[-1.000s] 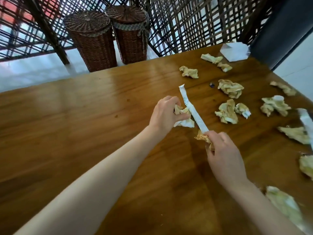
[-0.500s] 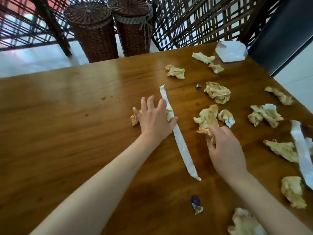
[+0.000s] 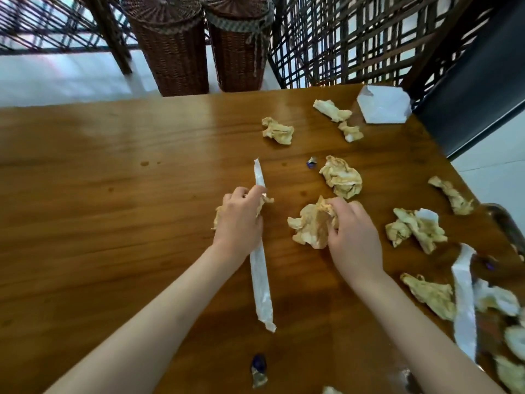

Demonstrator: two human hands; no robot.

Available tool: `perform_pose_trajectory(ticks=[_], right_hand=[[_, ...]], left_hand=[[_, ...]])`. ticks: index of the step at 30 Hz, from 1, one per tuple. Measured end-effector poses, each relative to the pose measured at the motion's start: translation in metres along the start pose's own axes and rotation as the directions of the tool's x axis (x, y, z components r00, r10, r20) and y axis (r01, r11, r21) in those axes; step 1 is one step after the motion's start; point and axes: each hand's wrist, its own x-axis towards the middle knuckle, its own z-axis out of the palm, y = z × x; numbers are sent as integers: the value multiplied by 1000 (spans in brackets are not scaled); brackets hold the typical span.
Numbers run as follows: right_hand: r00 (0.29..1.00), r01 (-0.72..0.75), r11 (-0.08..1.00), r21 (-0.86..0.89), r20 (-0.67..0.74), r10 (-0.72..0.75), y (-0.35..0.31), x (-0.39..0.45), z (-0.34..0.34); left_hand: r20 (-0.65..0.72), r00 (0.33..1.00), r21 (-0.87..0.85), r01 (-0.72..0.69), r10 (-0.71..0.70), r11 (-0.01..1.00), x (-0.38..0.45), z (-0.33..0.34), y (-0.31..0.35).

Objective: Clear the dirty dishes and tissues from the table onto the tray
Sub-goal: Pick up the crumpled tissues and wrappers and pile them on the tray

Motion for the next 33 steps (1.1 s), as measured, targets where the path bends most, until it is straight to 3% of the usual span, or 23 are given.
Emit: perform_pose_trajectory(ticks=[8,17,29,33], right_hand=[[996,74,997,-25,44,-73,22,41,-2],[935,128,989,-77,342,-94,28,37,15],[925,227,961,157,275,-263,32,38,14],[976,175,968,181,97,-195,39,54,3]], left_hand=[[-80,997,13,22,-21,1000,6,1,11],[-112,993,25,28,-25,999,10,5,18],[-65,998,120,32,-25,992,11,3,18],[-64,998,138,13,-4,990,8,5,18]])
